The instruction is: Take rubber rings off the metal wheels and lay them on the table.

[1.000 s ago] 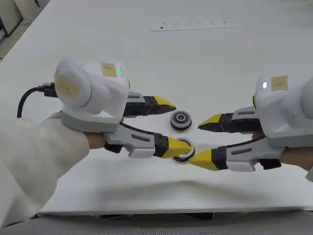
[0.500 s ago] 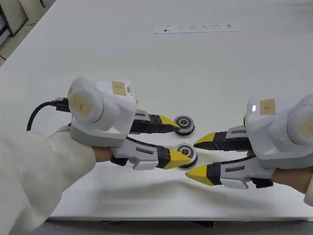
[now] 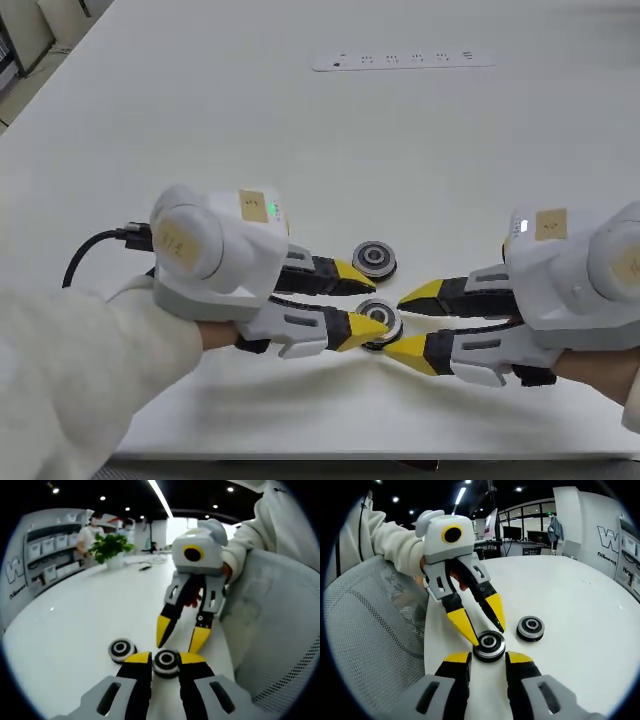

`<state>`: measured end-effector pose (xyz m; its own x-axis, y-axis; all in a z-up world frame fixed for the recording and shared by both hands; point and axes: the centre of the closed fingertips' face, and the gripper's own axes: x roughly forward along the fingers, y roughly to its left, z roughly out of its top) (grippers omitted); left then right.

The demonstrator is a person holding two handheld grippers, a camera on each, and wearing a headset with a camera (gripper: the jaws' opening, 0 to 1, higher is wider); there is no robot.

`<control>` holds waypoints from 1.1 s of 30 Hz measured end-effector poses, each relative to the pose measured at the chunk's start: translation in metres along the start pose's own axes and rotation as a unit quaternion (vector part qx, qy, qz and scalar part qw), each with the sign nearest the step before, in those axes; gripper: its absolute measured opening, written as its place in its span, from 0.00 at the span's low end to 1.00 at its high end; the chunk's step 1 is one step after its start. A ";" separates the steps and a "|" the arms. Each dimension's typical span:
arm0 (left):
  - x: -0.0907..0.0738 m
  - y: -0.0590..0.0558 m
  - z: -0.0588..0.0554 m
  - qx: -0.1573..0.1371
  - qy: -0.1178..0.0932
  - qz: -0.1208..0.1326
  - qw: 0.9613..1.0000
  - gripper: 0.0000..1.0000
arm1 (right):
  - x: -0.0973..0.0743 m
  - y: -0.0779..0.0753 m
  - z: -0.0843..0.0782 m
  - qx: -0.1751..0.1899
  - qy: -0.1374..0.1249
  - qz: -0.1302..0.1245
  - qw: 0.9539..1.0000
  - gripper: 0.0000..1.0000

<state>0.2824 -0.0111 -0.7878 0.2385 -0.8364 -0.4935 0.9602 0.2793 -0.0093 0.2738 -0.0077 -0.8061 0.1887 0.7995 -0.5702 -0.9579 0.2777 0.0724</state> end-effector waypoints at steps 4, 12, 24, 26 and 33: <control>0.003 -0.002 -0.006 0.008 0.013 -0.003 1.000 0.18 | 0.000 -0.001 0.000 0.005 -0.002 -0.002 1.000 0.22; 0.004 -0.004 -0.008 0.028 0.016 -0.006 0.999 0.14 | 0.001 -0.003 -0.003 0.014 0.001 -0.002 1.000 0.18; 0.006 -0.001 -0.008 0.032 0.015 -0.002 0.999 0.14 | -0.002 -0.006 -0.006 -0.022 0.016 -0.012 1.000 0.05; 0.006 -0.001 -0.008 0.032 0.014 -0.002 0.999 0.14 | -0.003 -0.007 -0.006 -0.018 0.016 -0.015 1.000 0.02; 0.005 -0.001 -0.008 0.030 0.010 -0.001 1.000 0.14 | -0.003 -0.011 -0.006 -0.022 0.021 -0.027 0.999 0.00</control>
<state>0.2812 -0.0118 -0.7967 0.2337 -0.8274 -0.5107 0.9679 0.2480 0.0413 0.2828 -0.0158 -0.8100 0.2317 0.7604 -0.6067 -0.9554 0.2953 0.0053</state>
